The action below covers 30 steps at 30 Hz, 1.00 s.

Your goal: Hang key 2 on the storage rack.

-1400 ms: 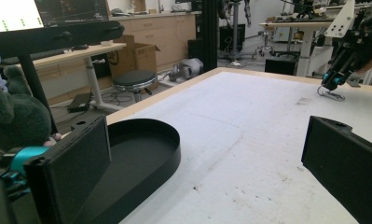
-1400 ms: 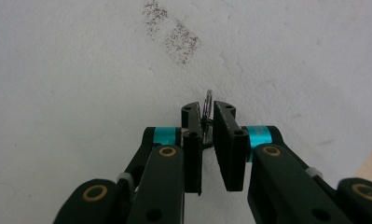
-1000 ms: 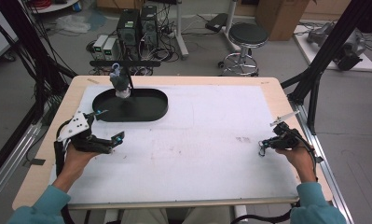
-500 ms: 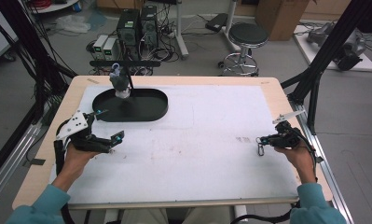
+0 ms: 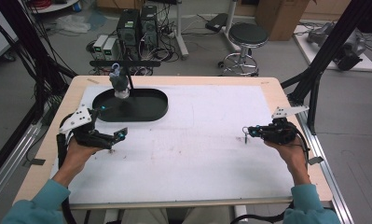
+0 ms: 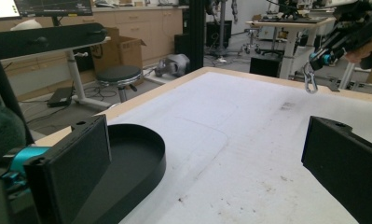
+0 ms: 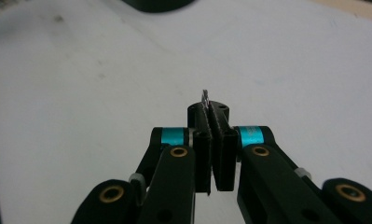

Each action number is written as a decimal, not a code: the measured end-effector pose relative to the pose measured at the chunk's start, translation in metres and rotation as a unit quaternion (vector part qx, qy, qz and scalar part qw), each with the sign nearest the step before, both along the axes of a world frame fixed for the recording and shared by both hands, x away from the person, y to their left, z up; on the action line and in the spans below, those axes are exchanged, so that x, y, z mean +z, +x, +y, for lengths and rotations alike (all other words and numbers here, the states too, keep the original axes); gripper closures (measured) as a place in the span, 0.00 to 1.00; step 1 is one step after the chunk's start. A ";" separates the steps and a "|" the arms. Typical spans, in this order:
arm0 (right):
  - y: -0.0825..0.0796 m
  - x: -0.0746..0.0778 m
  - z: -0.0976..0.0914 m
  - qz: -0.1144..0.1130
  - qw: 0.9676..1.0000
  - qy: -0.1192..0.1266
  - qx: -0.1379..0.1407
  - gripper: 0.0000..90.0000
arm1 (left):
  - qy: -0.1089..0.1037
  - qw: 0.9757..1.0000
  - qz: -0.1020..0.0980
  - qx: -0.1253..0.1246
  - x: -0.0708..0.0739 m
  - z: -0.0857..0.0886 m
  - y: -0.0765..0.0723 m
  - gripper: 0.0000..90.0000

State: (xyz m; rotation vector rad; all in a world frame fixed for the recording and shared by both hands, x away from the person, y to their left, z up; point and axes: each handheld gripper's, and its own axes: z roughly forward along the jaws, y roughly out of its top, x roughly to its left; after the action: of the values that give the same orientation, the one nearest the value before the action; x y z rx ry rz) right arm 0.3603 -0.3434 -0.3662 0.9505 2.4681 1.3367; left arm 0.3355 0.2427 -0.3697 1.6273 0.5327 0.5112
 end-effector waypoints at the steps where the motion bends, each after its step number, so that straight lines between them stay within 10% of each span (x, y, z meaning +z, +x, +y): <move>1: 0.000 0.003 0.003 -0.006 1.000 0.017 0.007 0.99 | 0.000 1.000 0.000 -0.002 0.001 -0.001 0.001 0.02; 14: 0.008 0.025 0.039 -0.057 0.988 0.123 0.077 0.99 | 0.022 0.999 0.005 -0.036 0.027 -0.021 0.012 0.02; 30: 0.026 0.032 0.092 -0.080 0.973 0.144 0.160 0.99 | 0.056 0.994 0.002 -0.089 0.047 -0.060 0.025 0.02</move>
State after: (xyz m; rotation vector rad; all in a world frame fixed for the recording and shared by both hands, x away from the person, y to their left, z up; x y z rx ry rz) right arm 0.3867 -0.2514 -0.3343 0.4765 2.4176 1.8319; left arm 0.3607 0.1825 -0.3230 1.7644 0.3635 0.4117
